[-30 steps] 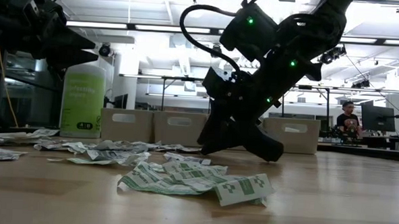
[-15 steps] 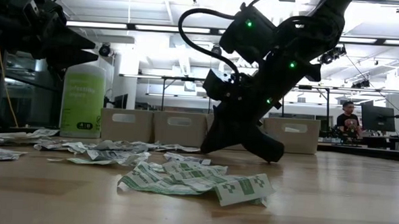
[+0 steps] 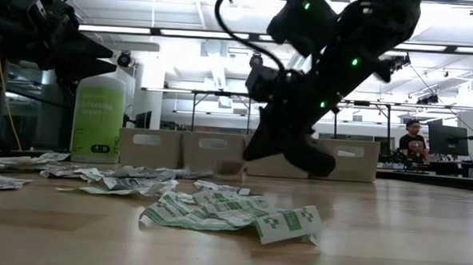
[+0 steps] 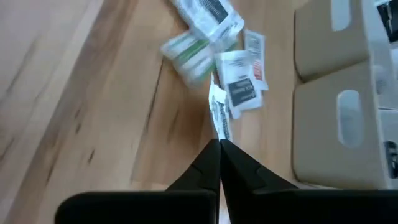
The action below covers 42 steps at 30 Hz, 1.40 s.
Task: Pick & Place First Aid Supplies
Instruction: Put the towelette pack into the middle right gray bin
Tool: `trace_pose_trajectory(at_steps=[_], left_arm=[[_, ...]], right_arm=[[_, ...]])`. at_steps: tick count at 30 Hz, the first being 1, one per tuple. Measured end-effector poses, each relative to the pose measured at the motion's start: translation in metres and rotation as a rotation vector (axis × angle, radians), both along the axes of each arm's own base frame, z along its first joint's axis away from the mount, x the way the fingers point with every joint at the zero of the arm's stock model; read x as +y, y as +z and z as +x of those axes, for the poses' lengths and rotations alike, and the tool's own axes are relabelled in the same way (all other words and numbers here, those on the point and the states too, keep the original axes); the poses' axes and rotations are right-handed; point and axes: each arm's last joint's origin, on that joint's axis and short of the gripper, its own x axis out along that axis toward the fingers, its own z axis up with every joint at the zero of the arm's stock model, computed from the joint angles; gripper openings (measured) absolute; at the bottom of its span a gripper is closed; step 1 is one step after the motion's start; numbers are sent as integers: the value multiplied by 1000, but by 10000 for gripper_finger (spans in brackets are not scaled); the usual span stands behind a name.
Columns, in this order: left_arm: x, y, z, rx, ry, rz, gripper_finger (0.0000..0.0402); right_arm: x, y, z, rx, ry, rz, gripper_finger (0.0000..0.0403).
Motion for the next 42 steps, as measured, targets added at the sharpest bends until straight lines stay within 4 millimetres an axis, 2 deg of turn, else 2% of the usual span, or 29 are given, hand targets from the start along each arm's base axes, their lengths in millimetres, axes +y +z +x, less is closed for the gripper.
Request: trace_pose_trajectory(at_steps=[14, 26, 34, 42], left_arm=[[0, 0, 0, 0, 0, 0, 150], [0, 0, 0, 0, 0, 0, 150], [0, 0, 0, 0, 0, 0, 150], [0, 0, 0, 0, -1, 0, 150]], right_arm=[[8, 43, -20, -41, -163, -134, 0], [2, 57, -29, -71, -308, -268, 0], [-14, 58, -29, -71, -408, -352, 0], [-49, 58, -28, -29, -480, -351, 0]])
